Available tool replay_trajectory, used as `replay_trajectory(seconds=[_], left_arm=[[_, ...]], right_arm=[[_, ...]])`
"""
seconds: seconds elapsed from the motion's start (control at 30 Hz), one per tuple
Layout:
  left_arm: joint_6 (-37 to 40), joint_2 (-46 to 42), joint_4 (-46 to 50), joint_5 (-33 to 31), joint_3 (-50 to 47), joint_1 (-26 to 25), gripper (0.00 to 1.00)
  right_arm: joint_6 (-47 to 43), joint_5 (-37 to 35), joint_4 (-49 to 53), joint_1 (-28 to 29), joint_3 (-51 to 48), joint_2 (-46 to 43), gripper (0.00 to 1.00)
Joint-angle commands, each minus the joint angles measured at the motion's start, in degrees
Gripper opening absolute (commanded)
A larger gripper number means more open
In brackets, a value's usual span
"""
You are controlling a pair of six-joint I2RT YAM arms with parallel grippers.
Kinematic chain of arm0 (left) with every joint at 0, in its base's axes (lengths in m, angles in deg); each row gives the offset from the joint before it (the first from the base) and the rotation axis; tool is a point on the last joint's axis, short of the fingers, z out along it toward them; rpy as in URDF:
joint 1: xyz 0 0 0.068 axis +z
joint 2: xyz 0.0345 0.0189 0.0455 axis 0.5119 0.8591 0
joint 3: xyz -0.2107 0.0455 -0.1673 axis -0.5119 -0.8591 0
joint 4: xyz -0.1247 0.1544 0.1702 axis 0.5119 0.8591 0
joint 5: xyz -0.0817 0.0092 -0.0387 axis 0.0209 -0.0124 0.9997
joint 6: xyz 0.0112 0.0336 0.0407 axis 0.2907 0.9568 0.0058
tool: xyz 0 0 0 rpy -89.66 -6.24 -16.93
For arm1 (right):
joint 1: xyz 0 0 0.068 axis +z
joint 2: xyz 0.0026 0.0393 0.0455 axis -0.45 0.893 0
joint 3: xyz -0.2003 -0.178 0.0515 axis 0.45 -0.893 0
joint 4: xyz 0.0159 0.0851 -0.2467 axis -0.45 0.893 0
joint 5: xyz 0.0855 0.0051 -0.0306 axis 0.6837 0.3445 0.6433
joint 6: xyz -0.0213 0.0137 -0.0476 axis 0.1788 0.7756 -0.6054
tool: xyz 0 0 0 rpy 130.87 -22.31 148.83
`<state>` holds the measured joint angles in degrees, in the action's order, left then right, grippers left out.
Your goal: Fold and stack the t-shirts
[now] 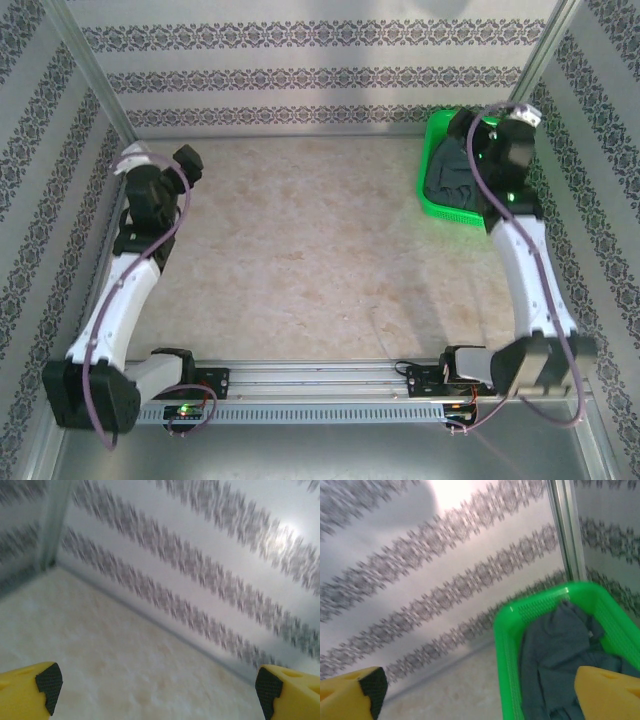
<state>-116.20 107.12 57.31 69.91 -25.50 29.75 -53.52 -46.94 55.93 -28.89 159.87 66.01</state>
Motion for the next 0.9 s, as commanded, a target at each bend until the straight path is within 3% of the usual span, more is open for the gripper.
replay_trajectory(seconds=[0.0,0.1,0.3,0.6,0.77,0.87], left_arm=[[-5.0,9.9,18.3,13.4,7.7,-2.6,1.0],[-4.4,14.6,22.3,16.4,12.7,-6.9,1.0],[-7.7,16.7,22.4,18.8,12.9,-13.3,0.94],[-10.2,14.0,23.0,20.6,11.5,-15.2,0.85],[-10.3,11.0,24.4,18.4,10.7,-15.1,0.83],[-10.2,9.4,25.0,16.8,10.1,-15.0,0.82]], right_arm=[[3.4,-3.3,24.0,-2.5,7.5,10.0,0.87],[3.8,-0.9,26.6,-4.5,13.2,18.7,0.84],[1.6,1.1,35.2,-5.7,27.0,37.9,0.82],[2.8,1.2,40.1,-6.2,38.0,55.2,0.83],[5.4,1.6,45.6,-6.9,46.6,62.8,0.63],[7.0,-0.3,46.5,-8.0,47.1,63.3,0.35]])
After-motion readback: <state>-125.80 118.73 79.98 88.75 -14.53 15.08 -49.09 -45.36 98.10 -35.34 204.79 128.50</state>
